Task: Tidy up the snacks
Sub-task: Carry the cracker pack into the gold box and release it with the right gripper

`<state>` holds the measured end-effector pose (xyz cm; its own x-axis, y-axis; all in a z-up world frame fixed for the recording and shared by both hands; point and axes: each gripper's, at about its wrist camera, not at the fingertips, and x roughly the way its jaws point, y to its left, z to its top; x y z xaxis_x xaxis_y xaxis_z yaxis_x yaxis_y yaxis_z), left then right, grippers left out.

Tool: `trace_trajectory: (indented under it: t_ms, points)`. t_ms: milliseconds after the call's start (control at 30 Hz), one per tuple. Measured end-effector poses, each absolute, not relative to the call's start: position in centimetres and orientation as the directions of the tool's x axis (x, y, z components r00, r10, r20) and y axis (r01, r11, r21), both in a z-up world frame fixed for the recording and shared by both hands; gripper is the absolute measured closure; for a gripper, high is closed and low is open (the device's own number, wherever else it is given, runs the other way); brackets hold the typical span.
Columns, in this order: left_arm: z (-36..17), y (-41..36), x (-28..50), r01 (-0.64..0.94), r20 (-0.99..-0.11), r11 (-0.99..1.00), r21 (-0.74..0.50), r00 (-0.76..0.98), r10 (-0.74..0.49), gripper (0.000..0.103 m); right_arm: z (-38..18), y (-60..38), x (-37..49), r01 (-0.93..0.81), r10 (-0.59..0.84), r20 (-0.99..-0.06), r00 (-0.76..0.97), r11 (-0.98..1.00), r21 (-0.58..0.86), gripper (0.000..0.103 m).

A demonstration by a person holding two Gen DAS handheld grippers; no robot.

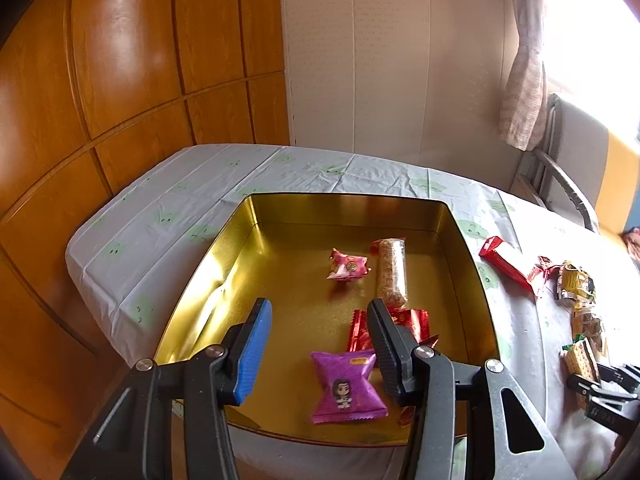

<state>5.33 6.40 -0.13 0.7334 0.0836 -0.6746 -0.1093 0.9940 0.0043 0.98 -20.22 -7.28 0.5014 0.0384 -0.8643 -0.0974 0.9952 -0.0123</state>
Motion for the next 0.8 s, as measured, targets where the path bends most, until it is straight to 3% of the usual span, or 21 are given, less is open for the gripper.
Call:
trace_trajectory:
  t_ms: [400,800]
  points:
    - [-1.1,8.7,5.0,-0.152,-0.687,0.988,-0.018,0.72,0.098,0.053,-2.2,-10.4,3.8,-0.313,0.216,-0.815,0.537,0.949,0.045,0.056]
    - [-2.1,11.3,4.3,-0.217,-0.702,0.975,-0.046,0.701,0.123,0.053,-2.6,-2.4,8.0,-0.398,0.298,-0.828,0.476,0.912,0.099,0.055]
